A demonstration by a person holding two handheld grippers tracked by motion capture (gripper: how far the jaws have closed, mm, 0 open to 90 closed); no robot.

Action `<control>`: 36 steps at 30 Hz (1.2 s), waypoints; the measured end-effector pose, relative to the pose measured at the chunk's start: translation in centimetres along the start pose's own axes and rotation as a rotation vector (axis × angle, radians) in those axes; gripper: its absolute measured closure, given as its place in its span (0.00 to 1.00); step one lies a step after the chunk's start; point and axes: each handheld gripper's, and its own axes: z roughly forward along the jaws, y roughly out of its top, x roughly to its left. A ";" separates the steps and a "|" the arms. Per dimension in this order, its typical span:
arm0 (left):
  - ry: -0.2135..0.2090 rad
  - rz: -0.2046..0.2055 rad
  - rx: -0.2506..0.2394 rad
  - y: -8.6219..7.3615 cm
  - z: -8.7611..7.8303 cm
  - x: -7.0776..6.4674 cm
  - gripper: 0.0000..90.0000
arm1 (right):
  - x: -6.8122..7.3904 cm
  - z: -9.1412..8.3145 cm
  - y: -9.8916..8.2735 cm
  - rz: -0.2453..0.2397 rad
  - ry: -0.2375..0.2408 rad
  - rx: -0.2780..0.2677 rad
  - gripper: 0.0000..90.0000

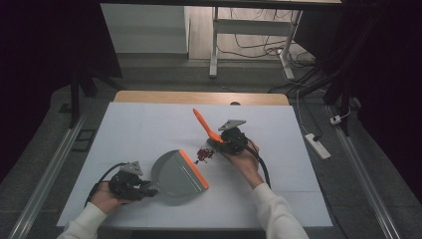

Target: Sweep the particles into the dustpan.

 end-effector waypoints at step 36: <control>-0.005 -0.003 0.005 0.1 0.1 0.0 0.69 | 4.1 0.5 0.8 -0.098 0.110 -0.001 0.78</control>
